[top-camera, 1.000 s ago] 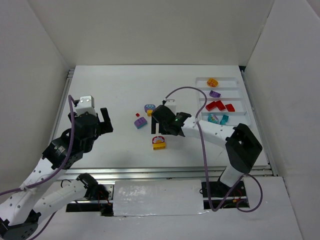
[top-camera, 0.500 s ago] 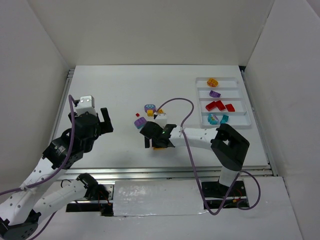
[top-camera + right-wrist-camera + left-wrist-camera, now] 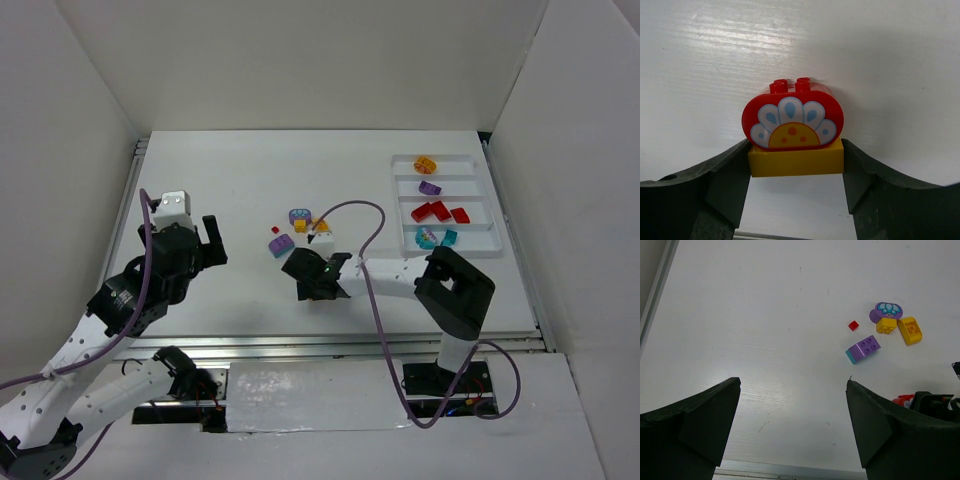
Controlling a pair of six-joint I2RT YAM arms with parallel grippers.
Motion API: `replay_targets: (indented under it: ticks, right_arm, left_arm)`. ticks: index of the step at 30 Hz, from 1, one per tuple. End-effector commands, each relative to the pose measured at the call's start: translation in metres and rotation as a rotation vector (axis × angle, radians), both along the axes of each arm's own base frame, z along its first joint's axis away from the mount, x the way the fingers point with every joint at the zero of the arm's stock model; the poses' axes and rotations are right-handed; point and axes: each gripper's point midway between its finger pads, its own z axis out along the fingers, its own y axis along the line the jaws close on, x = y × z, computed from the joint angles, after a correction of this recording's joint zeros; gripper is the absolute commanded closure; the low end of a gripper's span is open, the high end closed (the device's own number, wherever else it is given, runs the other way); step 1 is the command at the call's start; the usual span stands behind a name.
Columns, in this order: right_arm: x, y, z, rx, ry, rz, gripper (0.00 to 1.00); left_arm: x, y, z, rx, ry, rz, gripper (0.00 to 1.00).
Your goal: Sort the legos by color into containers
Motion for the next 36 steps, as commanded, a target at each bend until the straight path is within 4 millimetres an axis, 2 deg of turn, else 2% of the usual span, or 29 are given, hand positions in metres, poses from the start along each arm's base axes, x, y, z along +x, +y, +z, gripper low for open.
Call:
replay_targets:
  ticks: [1,3,5,6,7,8,10,13,14,16,17,18,20,21,23,24,28,30,36]
  right_arm:
    - [-0.007,0.008,0.000,0.023,-0.010,0.072,0.52]
    - [-0.009,0.017,0.007,0.050,-0.034,0.122,0.60]
    - [-0.010,0.022,0.017,0.062,-0.066,0.187,0.75]
    - [-0.012,0.026,0.020,0.078,-0.082,0.219,0.93]
    - [-0.012,0.024,0.023,0.070,-0.102,0.249,1.00]
    - [-0.010,0.029,0.036,0.109,-0.137,0.266,1.00]
    - [-0.016,0.023,0.037,0.102,-0.155,0.334,1.00]
    - [-0.023,0.019,0.058,0.154,-0.221,0.424,1.00]
    - [-0.023,0.020,0.079,0.205,-0.266,0.438,1.00]
    - [-0.037,0.017,0.085,0.234,-0.283,0.531,1.00]
    - [-0.040,0.020,0.108,0.300,-0.335,0.558,1.00]
    - [-0.045,0.017,0.108,0.303,-0.347,0.596,1.00]
    - [-0.044,0.010,0.124,0.322,-0.393,0.577,1.00]
    - [-0.044,0.008,0.127,0.324,-0.401,0.579,1.00]
    - [-0.049,0.008,0.135,0.335,-0.416,0.610,1.00]
    - [-0.051,0.008,0.138,0.343,-0.424,0.622,1.00]
    - [-0.060,0.008,0.158,0.406,-0.475,0.649,1.00]
    - [-0.064,0.007,0.161,0.421,-0.485,0.658,1.00]
    - [-0.071,0.005,0.185,0.492,-0.532,0.678,1.00]
  left_arm:
    - [0.003,-0.002,0.004,-0.020,-0.017,0.001,0.01]
    - [0.004,-0.005,0.003,-0.022,-0.012,-0.010,0.01]
    - [0.005,-0.014,0.002,-0.042,-0.001,-0.049,0.00]
    - [0.005,-0.019,0.002,-0.053,0.005,-0.068,0.00]
    - [0.004,-0.028,0.001,-0.077,0.017,-0.111,0.00]
    - [0.004,-0.035,0.000,-0.092,0.027,-0.140,0.00]
    - [0.004,-0.050,0.003,-0.142,0.032,-0.194,0.00]
    - [-0.001,-0.078,-0.001,-0.251,0.058,-0.305,0.00]
    - [-0.006,-0.091,-0.003,-0.292,0.079,-0.362,0.01]
    - [-0.009,-0.108,-0.005,-0.364,0.095,-0.412,0.01]
    - [-0.014,-0.123,-0.008,-0.405,0.132,-0.477,0.00]
    - [-0.017,-0.133,-0.012,-0.451,0.162,-0.503,0.01]
    - [-0.017,-0.158,-0.018,-0.508,0.219,-0.587,0.00]
    - [-0.028,-0.175,-0.018,-0.561,0.278,-0.673,0.01]
    - [-0.026,-0.193,-0.027,-0.603,0.341,-0.719,0.03]
    - [-0.034,-0.202,-0.030,-0.647,0.387,-0.763,0.04]
    - [-0.040,-0.222,-0.033,-0.742,0.427,-0.840,0.04]
    - [-0.042,-0.227,-0.032,-0.767,0.429,-0.859,0.05]
    - [-0.045,-0.233,-0.039,-0.791,0.446,-0.858,0.11]
